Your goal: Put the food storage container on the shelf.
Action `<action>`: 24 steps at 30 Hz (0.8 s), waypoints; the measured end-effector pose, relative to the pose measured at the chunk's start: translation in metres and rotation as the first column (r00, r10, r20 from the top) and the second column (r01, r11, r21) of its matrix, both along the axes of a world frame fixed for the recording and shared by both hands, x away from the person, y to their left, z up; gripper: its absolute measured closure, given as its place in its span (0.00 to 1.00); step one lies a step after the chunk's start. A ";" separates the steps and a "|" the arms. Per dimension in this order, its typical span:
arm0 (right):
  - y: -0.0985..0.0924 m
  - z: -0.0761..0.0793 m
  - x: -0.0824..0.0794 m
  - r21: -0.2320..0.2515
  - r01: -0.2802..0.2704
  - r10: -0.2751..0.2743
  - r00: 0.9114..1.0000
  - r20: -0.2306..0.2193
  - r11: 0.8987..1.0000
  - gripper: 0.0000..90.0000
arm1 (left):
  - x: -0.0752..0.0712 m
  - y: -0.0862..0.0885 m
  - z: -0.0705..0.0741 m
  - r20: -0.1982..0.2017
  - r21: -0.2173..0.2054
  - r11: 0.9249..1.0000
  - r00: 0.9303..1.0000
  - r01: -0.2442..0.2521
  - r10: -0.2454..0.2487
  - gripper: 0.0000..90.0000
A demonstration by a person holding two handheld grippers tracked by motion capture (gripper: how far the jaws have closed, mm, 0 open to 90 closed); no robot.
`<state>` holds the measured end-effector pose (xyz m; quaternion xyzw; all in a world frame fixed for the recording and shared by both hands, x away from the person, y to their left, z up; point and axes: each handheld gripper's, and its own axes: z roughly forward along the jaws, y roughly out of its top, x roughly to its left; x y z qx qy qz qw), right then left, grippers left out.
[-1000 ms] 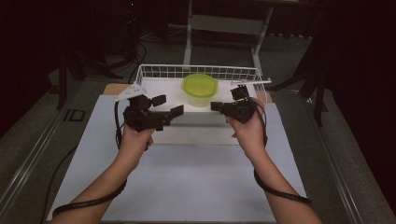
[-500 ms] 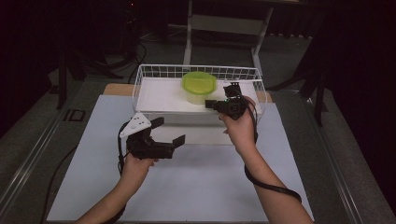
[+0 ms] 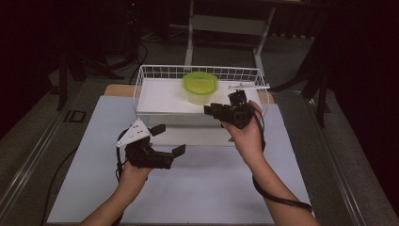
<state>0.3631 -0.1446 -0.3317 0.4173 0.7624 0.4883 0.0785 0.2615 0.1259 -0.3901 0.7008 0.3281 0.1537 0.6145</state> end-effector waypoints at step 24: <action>-0.021 -0.039 -0.067 -0.018 -0.085 0.087 0.972 0.221 0.996 0.15 | -0.026 -0.009 -0.004 0.055 0.035 0.996 0.995 0.080 -0.082 0.02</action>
